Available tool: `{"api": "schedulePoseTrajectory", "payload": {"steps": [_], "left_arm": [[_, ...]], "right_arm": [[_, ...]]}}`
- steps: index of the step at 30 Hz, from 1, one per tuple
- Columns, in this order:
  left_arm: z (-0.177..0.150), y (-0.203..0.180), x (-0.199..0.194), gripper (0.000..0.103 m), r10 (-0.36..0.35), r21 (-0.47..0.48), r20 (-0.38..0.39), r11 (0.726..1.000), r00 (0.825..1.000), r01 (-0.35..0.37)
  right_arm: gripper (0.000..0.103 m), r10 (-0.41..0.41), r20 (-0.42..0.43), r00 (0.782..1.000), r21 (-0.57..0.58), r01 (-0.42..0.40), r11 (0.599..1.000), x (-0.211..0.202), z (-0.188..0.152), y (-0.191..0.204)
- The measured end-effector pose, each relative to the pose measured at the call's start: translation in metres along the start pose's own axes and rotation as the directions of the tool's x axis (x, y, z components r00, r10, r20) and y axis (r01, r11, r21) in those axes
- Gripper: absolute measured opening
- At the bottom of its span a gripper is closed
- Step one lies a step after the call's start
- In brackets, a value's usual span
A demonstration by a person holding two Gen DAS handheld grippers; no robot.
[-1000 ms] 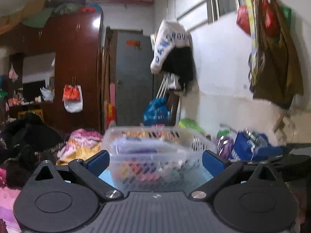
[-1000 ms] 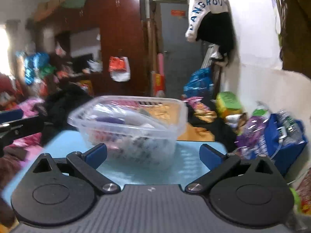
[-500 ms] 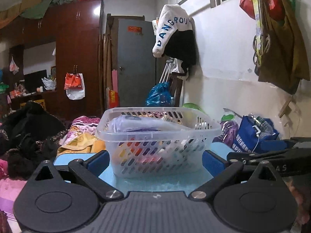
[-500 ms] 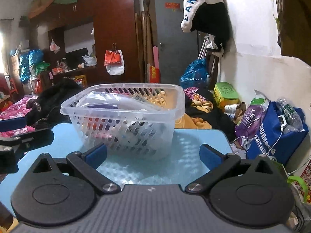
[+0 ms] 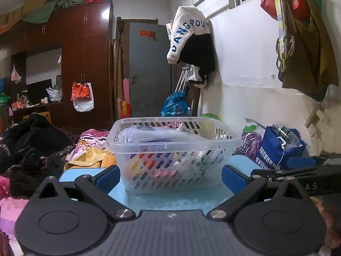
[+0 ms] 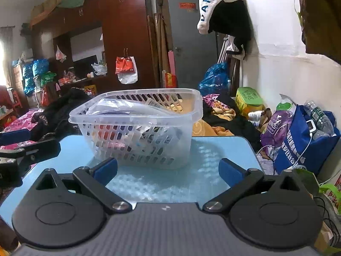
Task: Organize objects
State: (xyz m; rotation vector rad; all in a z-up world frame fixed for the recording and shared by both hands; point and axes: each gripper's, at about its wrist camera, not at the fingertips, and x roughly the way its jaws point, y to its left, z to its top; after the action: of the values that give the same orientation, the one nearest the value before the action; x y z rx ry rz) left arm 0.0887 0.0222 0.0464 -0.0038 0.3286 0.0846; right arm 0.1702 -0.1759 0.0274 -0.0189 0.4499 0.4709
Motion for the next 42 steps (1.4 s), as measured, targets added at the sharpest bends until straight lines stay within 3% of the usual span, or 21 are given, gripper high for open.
{"api": "schedulePoseTrajectory", "payload": {"steps": [42], "left_arm": [[0.001,-0.009,0.003,0.102,-0.005,0.0,0.002,1.0,1.0,0.005]], "right_arm": [[0.103,-0.007,0.032,0.999,0.016,0.006,1.0,-0.007,0.002,-0.011]]}}
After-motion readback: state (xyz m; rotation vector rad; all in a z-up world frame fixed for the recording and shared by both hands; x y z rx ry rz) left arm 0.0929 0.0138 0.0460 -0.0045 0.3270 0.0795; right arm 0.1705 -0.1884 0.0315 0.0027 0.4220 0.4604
